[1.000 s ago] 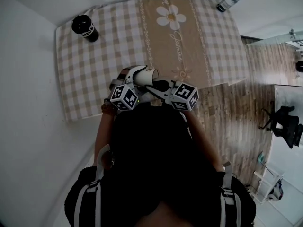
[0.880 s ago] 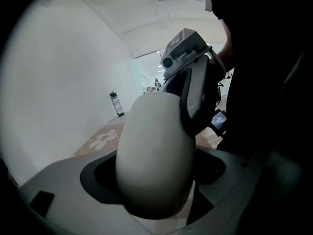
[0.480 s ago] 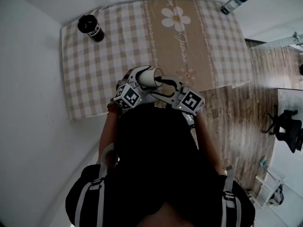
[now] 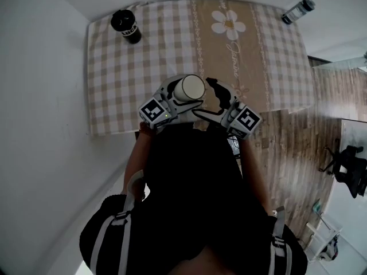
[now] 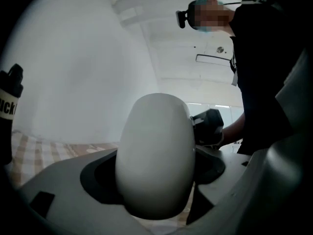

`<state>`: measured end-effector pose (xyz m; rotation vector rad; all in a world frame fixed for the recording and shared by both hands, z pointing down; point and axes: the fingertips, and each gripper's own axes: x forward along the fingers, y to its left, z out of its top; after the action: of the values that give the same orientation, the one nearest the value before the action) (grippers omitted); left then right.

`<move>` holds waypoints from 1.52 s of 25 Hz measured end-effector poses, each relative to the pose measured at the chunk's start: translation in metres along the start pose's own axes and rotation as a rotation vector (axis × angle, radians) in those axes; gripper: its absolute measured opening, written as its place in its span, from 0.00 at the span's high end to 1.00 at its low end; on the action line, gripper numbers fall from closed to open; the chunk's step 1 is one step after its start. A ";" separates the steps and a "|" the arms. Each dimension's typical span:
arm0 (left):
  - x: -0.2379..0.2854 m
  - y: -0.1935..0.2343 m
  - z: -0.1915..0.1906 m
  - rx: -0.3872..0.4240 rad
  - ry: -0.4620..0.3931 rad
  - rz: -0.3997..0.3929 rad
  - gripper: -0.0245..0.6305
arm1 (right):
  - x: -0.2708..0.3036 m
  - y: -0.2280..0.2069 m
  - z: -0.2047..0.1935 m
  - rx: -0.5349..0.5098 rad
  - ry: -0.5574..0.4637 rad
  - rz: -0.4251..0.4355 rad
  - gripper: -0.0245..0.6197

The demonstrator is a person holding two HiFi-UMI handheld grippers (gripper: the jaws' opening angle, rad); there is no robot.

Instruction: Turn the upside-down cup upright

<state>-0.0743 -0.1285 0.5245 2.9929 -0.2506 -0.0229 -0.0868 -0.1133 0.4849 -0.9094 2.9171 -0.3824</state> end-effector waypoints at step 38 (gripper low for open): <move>0.047 -0.041 -0.035 0.141 0.186 -0.151 0.36 | -0.014 -0.013 -0.034 -0.161 0.175 -0.025 0.34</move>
<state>-0.0199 -0.0921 0.5533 3.1191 -0.0056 0.2672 -0.0722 -0.1083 0.5206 -0.9803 3.1374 -0.2425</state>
